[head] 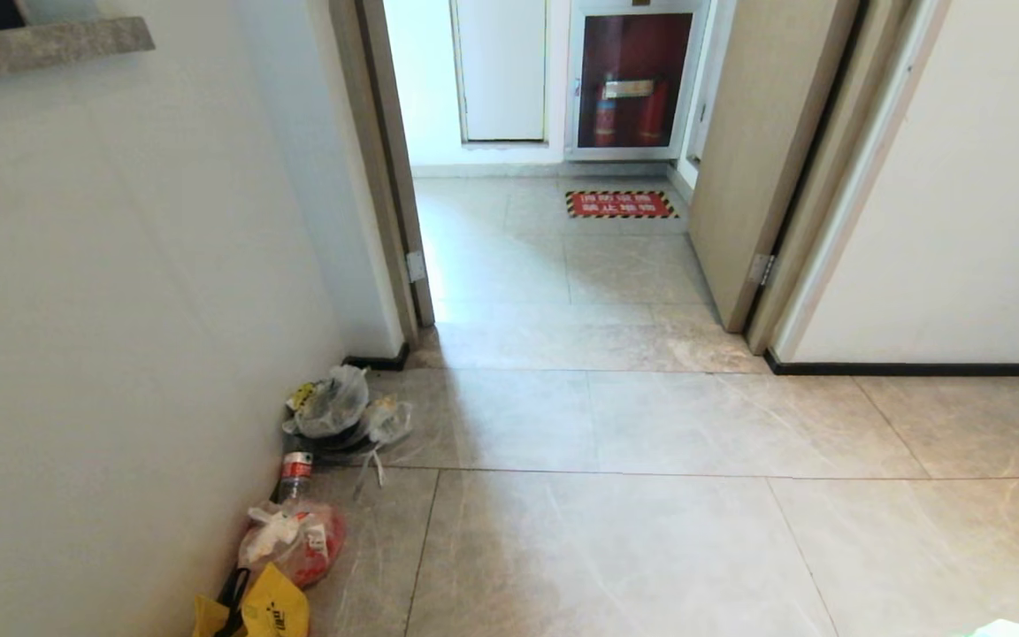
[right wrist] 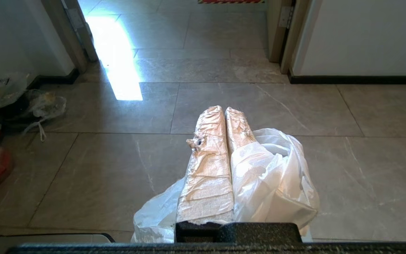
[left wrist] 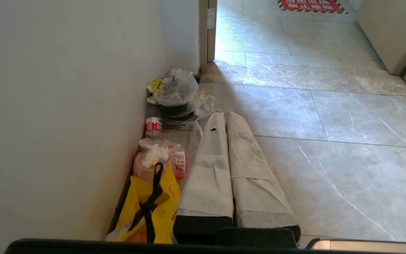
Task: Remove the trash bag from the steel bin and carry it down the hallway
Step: Put the trash bag at the door
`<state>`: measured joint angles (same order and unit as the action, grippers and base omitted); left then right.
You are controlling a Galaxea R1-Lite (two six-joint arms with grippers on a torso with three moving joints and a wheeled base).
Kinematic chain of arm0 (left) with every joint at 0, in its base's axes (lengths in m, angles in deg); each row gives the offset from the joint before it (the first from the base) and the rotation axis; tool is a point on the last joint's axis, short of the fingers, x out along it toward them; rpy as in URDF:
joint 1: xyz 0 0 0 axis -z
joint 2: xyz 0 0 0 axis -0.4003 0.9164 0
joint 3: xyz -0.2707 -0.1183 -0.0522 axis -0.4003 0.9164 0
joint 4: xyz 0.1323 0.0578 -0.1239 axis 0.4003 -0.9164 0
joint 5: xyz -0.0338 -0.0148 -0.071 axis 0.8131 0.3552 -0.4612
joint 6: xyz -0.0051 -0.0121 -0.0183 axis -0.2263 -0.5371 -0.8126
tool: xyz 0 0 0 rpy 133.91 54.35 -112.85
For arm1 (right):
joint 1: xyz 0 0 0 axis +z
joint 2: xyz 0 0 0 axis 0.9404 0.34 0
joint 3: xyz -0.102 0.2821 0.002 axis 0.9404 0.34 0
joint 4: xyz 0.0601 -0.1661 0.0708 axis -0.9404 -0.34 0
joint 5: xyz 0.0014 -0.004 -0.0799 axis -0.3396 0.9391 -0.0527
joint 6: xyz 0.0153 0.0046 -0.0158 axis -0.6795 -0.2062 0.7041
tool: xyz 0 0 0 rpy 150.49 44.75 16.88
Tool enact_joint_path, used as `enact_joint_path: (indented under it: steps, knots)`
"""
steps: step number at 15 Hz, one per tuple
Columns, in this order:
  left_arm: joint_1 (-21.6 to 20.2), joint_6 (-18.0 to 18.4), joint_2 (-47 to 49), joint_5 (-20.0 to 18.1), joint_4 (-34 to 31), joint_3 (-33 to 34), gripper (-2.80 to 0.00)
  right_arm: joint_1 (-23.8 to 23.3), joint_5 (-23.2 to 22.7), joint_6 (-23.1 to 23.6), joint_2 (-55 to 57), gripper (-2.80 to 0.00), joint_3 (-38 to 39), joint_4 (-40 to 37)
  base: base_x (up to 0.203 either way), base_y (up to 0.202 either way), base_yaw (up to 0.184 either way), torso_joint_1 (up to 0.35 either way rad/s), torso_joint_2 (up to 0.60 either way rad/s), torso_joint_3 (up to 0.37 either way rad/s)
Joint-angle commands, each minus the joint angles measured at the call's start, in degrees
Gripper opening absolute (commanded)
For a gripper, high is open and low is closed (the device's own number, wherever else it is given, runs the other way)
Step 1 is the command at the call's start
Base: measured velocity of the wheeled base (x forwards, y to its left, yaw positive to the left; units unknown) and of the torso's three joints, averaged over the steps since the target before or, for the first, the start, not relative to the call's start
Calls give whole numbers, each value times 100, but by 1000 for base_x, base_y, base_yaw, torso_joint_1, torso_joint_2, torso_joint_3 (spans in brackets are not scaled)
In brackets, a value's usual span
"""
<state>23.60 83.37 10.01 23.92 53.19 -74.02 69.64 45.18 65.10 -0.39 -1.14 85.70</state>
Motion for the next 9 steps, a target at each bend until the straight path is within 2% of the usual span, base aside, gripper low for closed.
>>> enact_joint_path:
  steps: [1, 4, 9]
  knots:
    - [0, -2, 0, 2, 0, 0, -280, 4, -1, 0, 0, -280, 0, 1, 192, 0, 3, 2, 2, 2]
    - [0, -2, 0, 2, 0, 0, -280, 4, -1, 0, 0, -280, 0, 1, 177, 0, 0, 3, 3, 1]
    - [0, -2, 0, 2, 0, 0, -280, 4, -1, 0, 0, -280, 0, 1, 13, 0, 0, 0, 0, 0]
